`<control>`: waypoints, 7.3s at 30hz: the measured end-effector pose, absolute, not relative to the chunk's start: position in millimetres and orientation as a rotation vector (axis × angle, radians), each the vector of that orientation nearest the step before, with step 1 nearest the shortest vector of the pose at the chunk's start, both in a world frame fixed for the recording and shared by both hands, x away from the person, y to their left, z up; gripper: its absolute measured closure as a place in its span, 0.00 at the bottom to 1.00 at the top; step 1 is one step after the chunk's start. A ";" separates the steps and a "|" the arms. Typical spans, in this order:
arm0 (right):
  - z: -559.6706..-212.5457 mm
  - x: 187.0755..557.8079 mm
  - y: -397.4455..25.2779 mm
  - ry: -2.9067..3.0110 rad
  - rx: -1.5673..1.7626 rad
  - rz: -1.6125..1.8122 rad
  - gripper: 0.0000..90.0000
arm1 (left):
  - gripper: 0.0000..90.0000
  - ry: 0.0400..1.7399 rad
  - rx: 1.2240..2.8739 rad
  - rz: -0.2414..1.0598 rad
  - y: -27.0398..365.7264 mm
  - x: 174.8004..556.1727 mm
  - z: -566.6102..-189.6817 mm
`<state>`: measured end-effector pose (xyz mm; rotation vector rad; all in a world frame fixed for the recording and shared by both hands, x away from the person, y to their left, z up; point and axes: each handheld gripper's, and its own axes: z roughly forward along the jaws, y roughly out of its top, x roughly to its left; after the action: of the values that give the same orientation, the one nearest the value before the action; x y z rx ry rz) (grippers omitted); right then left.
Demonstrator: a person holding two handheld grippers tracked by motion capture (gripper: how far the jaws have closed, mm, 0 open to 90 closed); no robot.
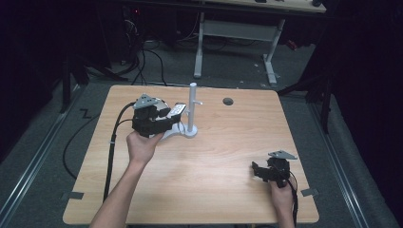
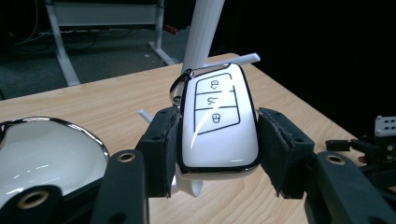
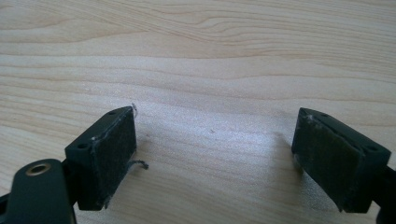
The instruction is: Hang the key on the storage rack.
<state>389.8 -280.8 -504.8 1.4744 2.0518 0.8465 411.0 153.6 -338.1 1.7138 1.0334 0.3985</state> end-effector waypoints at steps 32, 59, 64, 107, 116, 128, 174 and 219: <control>-504.8 389.9 -281.0 2.053 1.471 0.847 0.16 | 0.56 1.048 1.720 0.440 142.0 431.2 -343.1; -504.8 389.8 -280.8 2.052 1.475 0.846 0.16 | 0.55 1.040 1.753 0.446 132.5 410.4 -374.5; -504.8 389.8 -280.7 2.051 1.476 0.847 0.16 | 0.55 1.048 1.746 0.443 133.6 408.2 -380.2; -504.8 389.9 -281.0 2.053 1.470 0.846 0.16 | 0.55 1.134 1.802 0.497 129.9 423.1 -412.0; -504.8 389.8 -280.7 2.051 1.475 0.846 0.16 | 0.55 1.157 1.811 0.486 129.6 428.3 -416.9; -504.8 389.9 -280.9 2.053 1.471 0.847 0.16 | 0.55 1.184 1.816 0.472 129.0 436.7 -425.0; -504.8 389.9 -280.8 2.052 1.473 0.846 0.16 | 0.46 1.185 1.809 0.540 147.6 415.4 -420.8; -504.8 389.8 -280.7 2.051 1.476 0.847 0.16 | 0.45 1.225 1.737 0.546 180.6 385.3 -422.1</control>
<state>389.8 -280.7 -504.8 1.4756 2.0512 0.8465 385.3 180.6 -422.1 1.7373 1.2254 0.5465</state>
